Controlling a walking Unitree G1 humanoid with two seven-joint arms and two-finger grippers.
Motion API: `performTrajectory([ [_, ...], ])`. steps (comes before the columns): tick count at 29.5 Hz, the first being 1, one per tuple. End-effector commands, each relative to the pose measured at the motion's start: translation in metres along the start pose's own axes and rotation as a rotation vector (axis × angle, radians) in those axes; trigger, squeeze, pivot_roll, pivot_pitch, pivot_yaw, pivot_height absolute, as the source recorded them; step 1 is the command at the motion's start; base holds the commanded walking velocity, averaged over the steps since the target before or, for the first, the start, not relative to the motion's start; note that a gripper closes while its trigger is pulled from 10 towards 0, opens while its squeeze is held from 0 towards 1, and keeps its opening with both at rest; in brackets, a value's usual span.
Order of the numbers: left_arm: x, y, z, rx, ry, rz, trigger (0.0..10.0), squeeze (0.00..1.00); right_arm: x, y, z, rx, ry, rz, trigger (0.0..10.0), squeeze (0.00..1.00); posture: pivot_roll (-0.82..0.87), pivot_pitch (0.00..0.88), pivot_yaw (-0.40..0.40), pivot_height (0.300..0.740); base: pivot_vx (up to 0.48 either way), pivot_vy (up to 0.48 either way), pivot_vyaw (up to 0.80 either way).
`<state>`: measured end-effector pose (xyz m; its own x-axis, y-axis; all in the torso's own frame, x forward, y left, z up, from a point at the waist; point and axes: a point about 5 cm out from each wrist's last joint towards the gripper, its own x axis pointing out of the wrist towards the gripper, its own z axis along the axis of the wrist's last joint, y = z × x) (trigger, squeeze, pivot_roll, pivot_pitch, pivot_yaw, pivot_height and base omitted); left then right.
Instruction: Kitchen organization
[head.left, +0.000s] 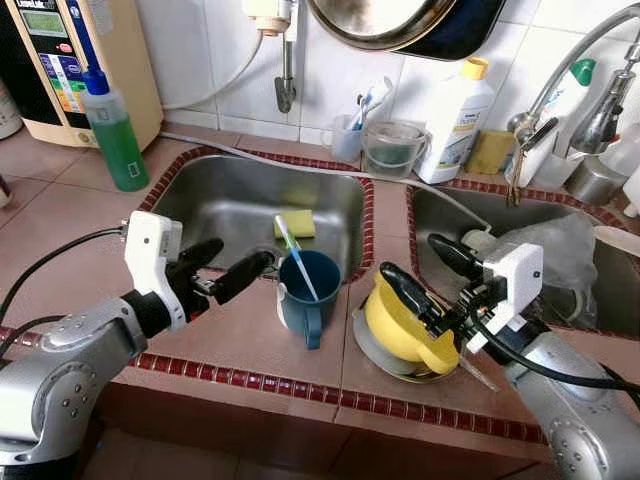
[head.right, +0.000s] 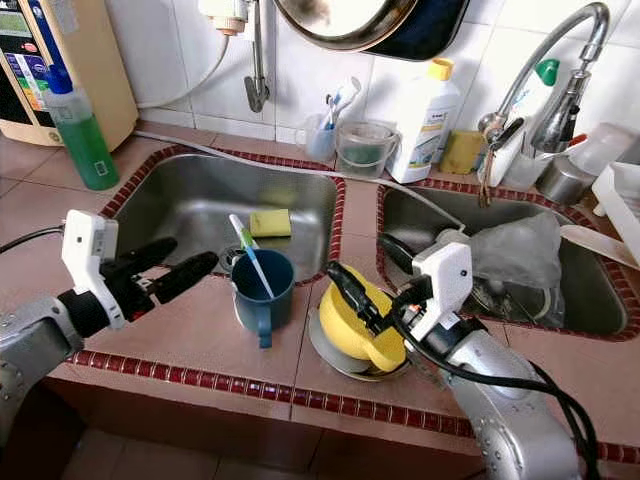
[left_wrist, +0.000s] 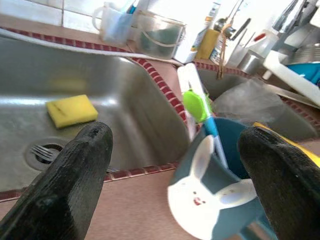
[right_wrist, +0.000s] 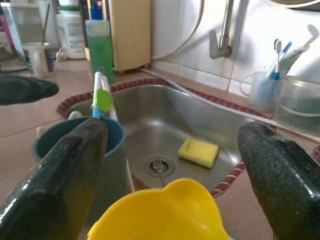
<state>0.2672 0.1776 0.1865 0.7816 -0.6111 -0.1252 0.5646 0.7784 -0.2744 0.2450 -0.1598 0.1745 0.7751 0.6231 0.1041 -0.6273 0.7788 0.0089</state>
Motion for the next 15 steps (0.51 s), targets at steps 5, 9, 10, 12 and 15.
performTrajectory([
  [5,0.011,-0.012,0.005,0.005,0.013,-0.002,10.0,0.0,-0.003,0.001,0.005,-0.002,0.0,0.024,10.0,0.0,0.08,0.0,-0.046,0.74,0.0,0.0,0.0],
  [9,0.02,-0.018,0.003,-0.01,0.018,0.021,10.0,0.0,-0.001,0.002,0.006,0.0,-0.005,0.021,10.0,0.0,0.08,0.0,-0.044,0.74,0.0,0.0,0.0],
  [10,0.021,-0.018,0.003,-0.019,0.021,0.021,10.0,0.0,-0.001,0.003,0.006,0.0,-0.006,0.021,10.0,0.0,0.08,0.0,-0.044,0.74,0.0,0.0,0.0],
  [12,0.023,-0.019,0.001,-0.038,0.029,0.03,10.0,0.0,-0.001,0.004,0.006,0.001,-0.006,0.022,10.0,0.0,0.08,0.0,-0.044,0.74,0.0,0.0,0.0],
  [15,0.027,-0.023,-0.003,-0.036,0.048,0.031,10.0,0.0,-0.001,0.005,0.006,0.003,-0.008,0.023,10.0,0.0,0.07,0.0,-0.04,0.74,0.0,0.0,0.0],
])
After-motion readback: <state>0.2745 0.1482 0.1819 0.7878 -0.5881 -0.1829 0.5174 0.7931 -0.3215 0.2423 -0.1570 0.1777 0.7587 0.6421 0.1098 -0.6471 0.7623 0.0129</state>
